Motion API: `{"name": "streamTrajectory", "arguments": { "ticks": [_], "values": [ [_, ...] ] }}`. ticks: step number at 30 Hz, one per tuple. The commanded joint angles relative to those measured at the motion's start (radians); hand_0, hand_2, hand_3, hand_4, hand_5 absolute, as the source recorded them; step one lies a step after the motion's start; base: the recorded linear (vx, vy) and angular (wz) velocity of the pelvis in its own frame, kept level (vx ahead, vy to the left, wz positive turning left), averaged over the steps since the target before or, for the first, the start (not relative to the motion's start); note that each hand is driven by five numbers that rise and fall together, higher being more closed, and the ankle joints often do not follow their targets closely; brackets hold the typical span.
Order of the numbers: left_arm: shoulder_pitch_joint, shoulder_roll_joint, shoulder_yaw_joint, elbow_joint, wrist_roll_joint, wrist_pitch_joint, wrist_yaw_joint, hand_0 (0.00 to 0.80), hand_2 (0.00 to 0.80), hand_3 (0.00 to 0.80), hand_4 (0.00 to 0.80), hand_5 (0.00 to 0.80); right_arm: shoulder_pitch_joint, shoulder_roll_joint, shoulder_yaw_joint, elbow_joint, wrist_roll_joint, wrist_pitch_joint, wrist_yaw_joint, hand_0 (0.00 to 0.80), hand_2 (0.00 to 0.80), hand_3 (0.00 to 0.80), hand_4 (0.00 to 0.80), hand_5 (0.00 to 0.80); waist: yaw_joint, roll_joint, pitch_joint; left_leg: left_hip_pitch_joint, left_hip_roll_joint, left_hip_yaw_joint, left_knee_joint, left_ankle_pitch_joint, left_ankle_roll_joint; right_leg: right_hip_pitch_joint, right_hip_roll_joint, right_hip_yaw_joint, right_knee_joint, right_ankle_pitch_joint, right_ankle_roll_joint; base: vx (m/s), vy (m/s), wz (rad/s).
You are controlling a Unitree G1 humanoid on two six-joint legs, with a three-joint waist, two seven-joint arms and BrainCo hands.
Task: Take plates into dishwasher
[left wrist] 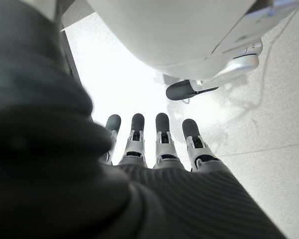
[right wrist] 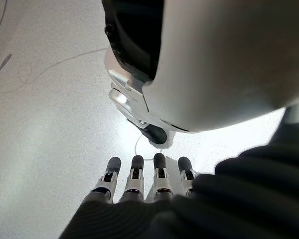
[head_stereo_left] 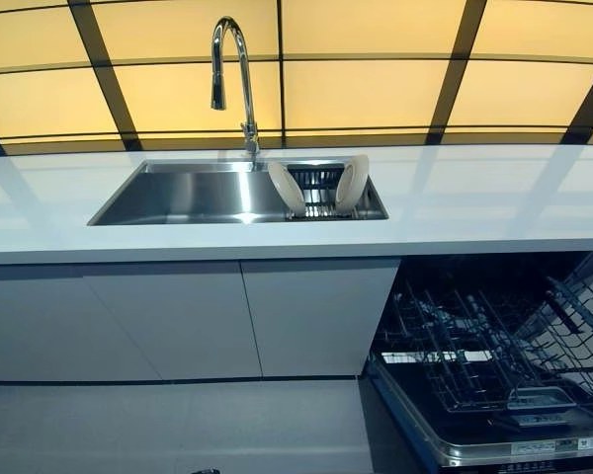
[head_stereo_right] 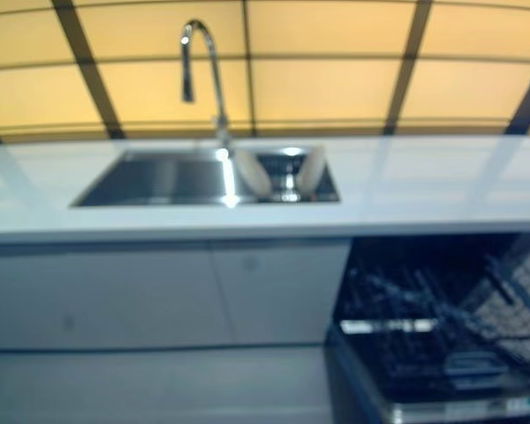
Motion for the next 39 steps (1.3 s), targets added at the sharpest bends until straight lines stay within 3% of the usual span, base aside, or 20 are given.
{"name": "streamTrajectory", "arguments": {
  "ticks": [1,18,20,22,23,25,28,31,35,37,39],
  "values": [
    [-0.063,-0.029,-0.008,0.048,0.038,0.005,-0.021,0.000,0.000,0.000,0.000,0.000,-0.040,0.031,0.036,0.073,-0.012,0.011,0.007,0.000,0.000,0.000,0.000,0.000,-0.020,-0.042,0.049,0.032,-0.124,0.026,0.002,-0.052,0.122,0.008,0.017,0.000,0.013,0.029,-0.005,0.000,0.000,0.00],
    [-0.063,-0.030,-0.015,0.057,0.056,0.023,0.002,0.000,0.000,0.000,0.000,0.000,-0.044,0.031,0.060,0.069,-0.051,-0.006,0.006,0.000,0.000,0.000,0.000,0.000,-0.016,-0.043,0.056,0.035,-0.127,0.022,0.002,-0.052,0.123,0.011,0.016,-0.002,0.016,0.027,-0.006,0.002,0.000,0.00],
    [-0.065,-0.031,-0.019,0.059,0.060,0.025,0.004,0.000,0.000,0.000,0.000,0.000,-0.048,0.030,0.068,0.070,-0.104,-0.004,-0.013,0.000,0.000,0.000,0.000,0.000,-0.014,-0.045,0.055,0.037,-0.128,0.022,0.002,-0.052,0.124,0.013,0.016,-0.004,0.016,0.027,-0.006,0.000,0.000,0.00],
    [-0.067,-0.031,-0.022,0.061,0.063,0.025,0.004,0.000,0.000,0.000,0.000,0.000,-0.058,0.023,0.095,0.068,-0.255,0.007,-0.023,0.000,0.000,0.000,0.000,0.000,-0.009,-0.049,0.055,0.038,-0.128,0.019,0.002,-0.054,0.125,0.017,0.016,-0.006,0.014,0.026,-0.006,0.000,0.000,0.00],
    [-0.070,-0.027,-0.025,0.056,0.066,0.029,0.004,0.000,0.000,0.000,0.000,0.000,-0.066,0.012,0.138,0.064,-0.380,-0.002,0.024,0.000,0.000,0.000,0.000,0.000,-0.004,-0.052,0.057,0.039,-0.128,0.016,0.002,-0.056,0.125,0.018,0.017,-0.007,0.013,0.027,-0.005,0.000,0.000,0.00],
    [-0.073,-0.026,-0.034,0.055,0.076,0.031,0.005,0.000,0.000,0.000,0.000,0.000,-0.077,0.009,0.189,0.054,-0.407,-0.040,0.098,0.000,0.000,0.000,0.000,0.000,0.007,-0.058,0.059,0.040,-0.128,0.009,0.002,-0.056,0.125,0.021,0.017,-0.010,0.013,0.027,-0.006,0.003,-0.016,0.01],
    [-0.072,-0.018,-0.034,0.050,0.111,0.034,-0.008,0.000,0.000,0.000,0.000,0.000,-0.098,0.009,0.223,-0.026,-0.148,-0.170,0.314,0.000,0.000,0.000,0.000,0.000,0.023,-0.066,0.057,0.043,-0.128,0.000,0.002,-0.052,0.123,0.029,0.015,-0.020,0.013,0.028,-0.007,0.023,-0.030,0.08],
    [-0.046,0.004,-0.025,0.032,0.142,0.029,-0.020,0.000,0.000,0.000,0.000,0.000,-0.099,-0.020,0.196,-0.293,0.149,-0.125,0.552,0.000,0.000,0.000,0.000,0.000,0.027,-0.076,0.047,0.040,-0.127,0.003,0.002,-0.046,0.119,0.027,0.015,-0.026,0.014,0.028,-0.008,0.015,-0.026,0.09],
    [-0.017,0.019,-0.016,0.022,0.149,0.014,-0.018,0.000,0.000,0.000,0.000,0.000,-0.054,-0.070,0.179,-0.598,0.392,-0.126,0.709,0.000,0.000,0.000,0.000,0.000,0.015,-0.085,0.039,0.031,-0.128,0.008,0.002,-0.044,0.118,0.014,0.016,-0.022,0.013,0.031,-0.007,0.000,0.000,0.00],
    [-0.014,0.022,-0.022,0.030,0.137,0.001,-0.015,0.000,0.000,0.000,0.000,0.000,-0.033,-0.087,0.190,-0.738,0.544,-0.160,0.768,0.000,0.000,0.000,0.000,0.000,0.006,-0.087,0.039,0.028,-0.129,0.013,0.002,-0.043,0.117,0.008,0.017,-0.018,0.014,0.032,-0.005,-0.015,0.002,0.00],
    [-0.010,0.021,-0.023,0.040,0.123,-0.013,-0.007,0.000,0.000,0.000,0.000,0.000,-0.022,-0.088,0.184,-0.887,0.718,-0.143,0.813,0.000,0.000,0.000,0.000,0.000,-0.003,-0.087,0.041,0.027,-0.129,0.018,0.002,-0.045,0.116,0.004,0.017,-0.013,0.014,0.033,-0.003,0.000,0.000,0.00]
  ]
}}
